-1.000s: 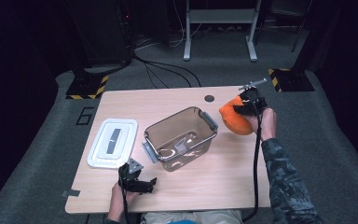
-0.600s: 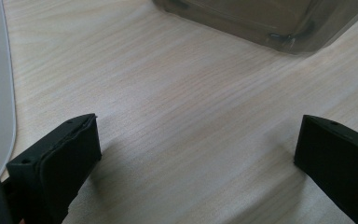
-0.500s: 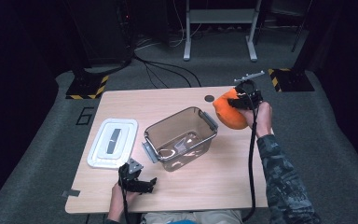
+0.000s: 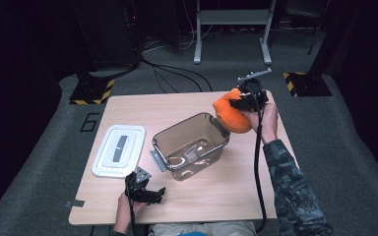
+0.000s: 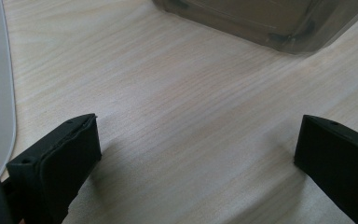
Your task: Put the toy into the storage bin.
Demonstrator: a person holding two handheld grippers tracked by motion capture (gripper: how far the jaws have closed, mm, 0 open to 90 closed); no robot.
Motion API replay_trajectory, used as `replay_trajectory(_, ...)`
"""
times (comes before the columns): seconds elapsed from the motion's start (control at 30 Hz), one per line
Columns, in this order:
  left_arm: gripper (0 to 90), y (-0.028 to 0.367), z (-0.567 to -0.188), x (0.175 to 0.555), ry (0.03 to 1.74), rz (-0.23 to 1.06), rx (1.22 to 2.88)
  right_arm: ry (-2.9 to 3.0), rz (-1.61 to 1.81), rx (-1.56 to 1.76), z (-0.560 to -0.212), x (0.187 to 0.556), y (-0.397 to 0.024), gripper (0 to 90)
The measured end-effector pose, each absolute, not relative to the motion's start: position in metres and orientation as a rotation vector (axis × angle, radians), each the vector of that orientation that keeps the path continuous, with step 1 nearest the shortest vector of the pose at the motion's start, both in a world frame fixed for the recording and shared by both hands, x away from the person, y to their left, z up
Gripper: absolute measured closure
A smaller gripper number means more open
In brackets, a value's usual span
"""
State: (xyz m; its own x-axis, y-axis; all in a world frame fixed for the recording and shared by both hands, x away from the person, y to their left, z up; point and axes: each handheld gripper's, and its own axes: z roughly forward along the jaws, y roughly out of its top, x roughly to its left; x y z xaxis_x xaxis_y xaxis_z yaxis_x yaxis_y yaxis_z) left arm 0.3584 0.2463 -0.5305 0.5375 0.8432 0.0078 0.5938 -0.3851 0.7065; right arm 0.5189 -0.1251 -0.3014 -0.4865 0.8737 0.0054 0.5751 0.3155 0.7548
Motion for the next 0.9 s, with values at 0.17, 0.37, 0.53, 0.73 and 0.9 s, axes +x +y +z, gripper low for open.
replay_trajectory(0.17,0.0,0.246,-0.531,0.358,1.159,0.492,2.116,2.212,1.024,1.258,-0.3,0.517,-0.112,67.7)
replay_trajectory(0.37,0.1,0.246,-0.531,0.358,1.162,0.488,2.113,2.232,1.049,1.25,-0.3,0.514,-0.094,67.6)
replay_trajectory(0.53,0.1,0.246,-0.531,0.358,1.162,0.488,2.113,2.259,1.067,1.215,-0.298,0.51,-0.08,67.5)
replay_trajectory(0.73,0.1,0.246,-0.531,0.358,1.162,0.489,2.113,2.28,1.085,1.193,-0.298,0.507,-0.067,67.5)
replay_trajectory(0.9,0.1,0.246,-0.531,0.358,1.162,0.488,2.113,2.301,1.098,1.178,-0.301,0.506,-0.057,67.4)
